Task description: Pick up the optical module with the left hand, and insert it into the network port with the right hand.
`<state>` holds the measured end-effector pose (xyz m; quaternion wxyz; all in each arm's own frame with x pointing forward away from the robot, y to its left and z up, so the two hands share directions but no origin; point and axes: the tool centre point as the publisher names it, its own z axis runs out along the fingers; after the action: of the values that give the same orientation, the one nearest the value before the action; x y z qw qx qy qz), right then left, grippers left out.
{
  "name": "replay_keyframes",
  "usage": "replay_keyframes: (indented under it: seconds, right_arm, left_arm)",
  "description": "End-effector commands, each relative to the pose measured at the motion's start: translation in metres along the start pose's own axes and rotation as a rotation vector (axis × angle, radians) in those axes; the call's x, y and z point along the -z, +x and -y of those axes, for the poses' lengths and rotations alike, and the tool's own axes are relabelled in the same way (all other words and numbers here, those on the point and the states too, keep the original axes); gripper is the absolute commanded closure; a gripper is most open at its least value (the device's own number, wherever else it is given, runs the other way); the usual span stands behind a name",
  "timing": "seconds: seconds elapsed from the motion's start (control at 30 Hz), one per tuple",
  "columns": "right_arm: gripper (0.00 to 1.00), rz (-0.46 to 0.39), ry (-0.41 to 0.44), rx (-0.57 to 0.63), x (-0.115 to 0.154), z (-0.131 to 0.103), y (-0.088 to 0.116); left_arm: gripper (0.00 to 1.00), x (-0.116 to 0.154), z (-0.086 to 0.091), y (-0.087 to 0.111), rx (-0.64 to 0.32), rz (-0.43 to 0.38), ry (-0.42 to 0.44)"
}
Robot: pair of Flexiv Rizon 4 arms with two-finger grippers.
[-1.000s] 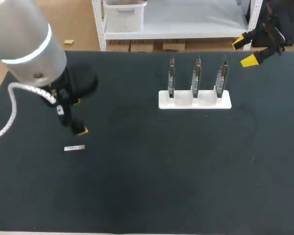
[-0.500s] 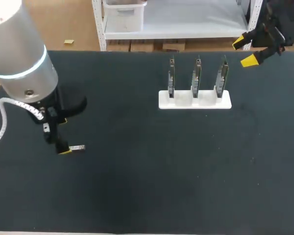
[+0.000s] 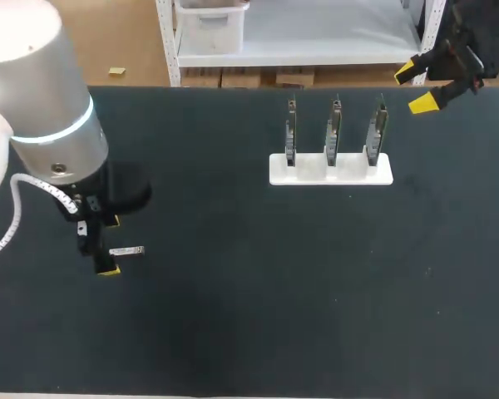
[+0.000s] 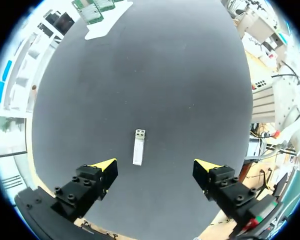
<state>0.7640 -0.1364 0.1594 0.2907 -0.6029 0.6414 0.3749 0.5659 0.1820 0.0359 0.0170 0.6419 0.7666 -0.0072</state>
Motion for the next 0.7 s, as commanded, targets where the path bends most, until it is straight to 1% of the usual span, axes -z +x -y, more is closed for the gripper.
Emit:
replay_keyframes:
  seconds: [0.03, 0.17, 0.4, 0.7]
  right_arm:
    - [0.00, 0.000, 0.002, 0.000, 0.000, -0.001, 0.000]
    - [0.00, 0.000, 0.002, 0.000, 0.000, -0.001, 0.000]
    - [0.00, 0.000, 0.002, 0.000, 0.000, -0.001, 0.000]
    - [0.00, 0.000, 0.002, 0.000, 0.000, -0.001, 0.000]
  left_arm:
    - [0.00, -0.014, -0.006, 0.002, -0.006, 0.001, 0.025]
    - [0.00, -0.023, -0.007, 0.005, -0.016, -0.010, 0.045]
    - [0.00, -0.031, -0.010, 0.010, -0.024, -0.032, 0.050]
    - [0.00, -0.038, -0.014, 0.013, -0.038, -0.050, 0.057]
